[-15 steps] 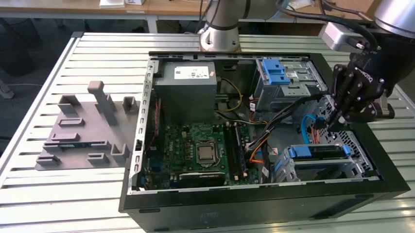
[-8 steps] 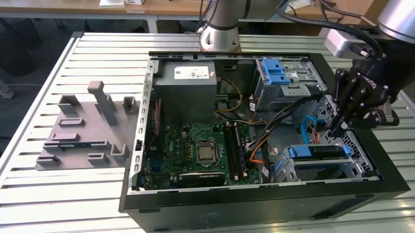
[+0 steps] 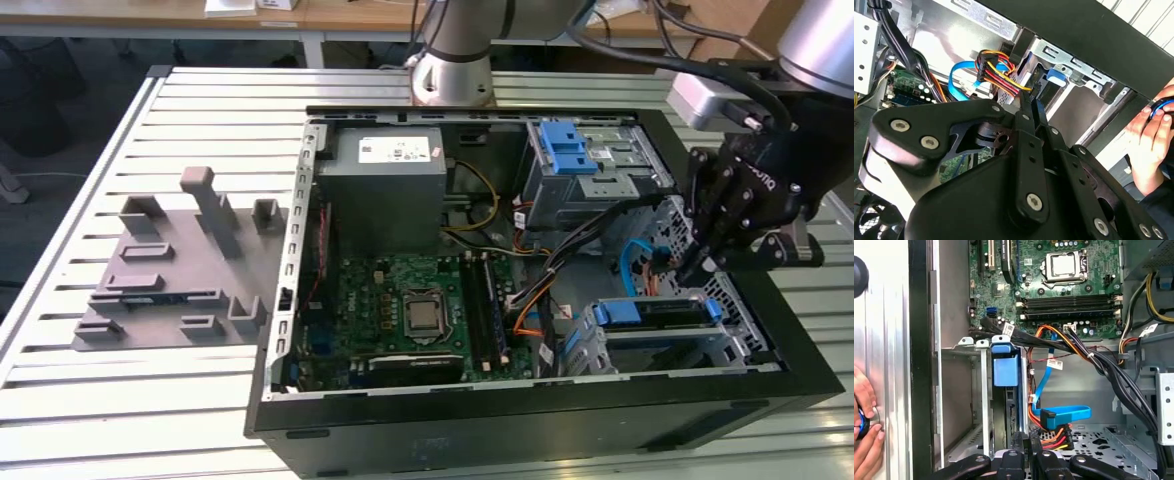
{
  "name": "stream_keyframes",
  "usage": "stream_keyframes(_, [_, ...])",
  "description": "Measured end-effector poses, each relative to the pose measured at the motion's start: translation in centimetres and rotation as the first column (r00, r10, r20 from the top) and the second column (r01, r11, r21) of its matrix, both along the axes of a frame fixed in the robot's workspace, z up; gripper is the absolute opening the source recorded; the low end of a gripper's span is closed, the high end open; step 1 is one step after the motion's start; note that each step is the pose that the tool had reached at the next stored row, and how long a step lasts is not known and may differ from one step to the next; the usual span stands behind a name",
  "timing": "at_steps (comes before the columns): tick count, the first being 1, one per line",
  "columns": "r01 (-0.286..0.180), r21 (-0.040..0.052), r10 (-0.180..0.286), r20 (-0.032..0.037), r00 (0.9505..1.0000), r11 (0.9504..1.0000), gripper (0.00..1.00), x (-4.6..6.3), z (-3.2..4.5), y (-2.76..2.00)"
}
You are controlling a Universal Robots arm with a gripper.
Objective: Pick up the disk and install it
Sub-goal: 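Insert the first disk wire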
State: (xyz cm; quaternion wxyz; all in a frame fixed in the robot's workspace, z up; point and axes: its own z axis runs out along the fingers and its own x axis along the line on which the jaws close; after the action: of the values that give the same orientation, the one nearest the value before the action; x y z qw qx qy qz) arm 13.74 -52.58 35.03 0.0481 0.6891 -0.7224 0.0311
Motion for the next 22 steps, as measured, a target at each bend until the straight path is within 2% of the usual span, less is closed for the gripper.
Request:
stream_keyframes(4, [0.0, 0.0185, 0.0, 0.0068, 1.0, 0.9998, 0.16, -0.5, -0.06, -0.21])
stream_keyframes(5, [0.0, 0.0284, 0.0, 0.0085, 1.0, 0.9996, 0.16, -0.6, -0.08, -0.29])
stream_keyframes(8, [-0.001, 0.0656, 0.0, 0.0115, 0.9999, 0.9978, 0.16, -0.7, -0.14, -0.6])
stream_keyframes(9, [-0.001, 0.0711, 0.0, 0.0122, 0.9999, 0.9975, 0.16, -0.8, -0.17, -0.79])
stream_keyframes(14, [-0.002, 0.0771, 0.001, 0.0151, 0.9999, 0.997, 0.16, -0.8, -0.38, -1.92])
stream_keyframes(19, [-0.004, 0.0863, 0.003, 0.0178, 0.9998, 0.9963, 0.16, -0.9, -0.6, -2.15])
stream_keyframes(22, [-0.013, 0.088, 0.012, 0.0183, 0.9998, 0.996, 0.16, -0.9, -0.71, -2.34])
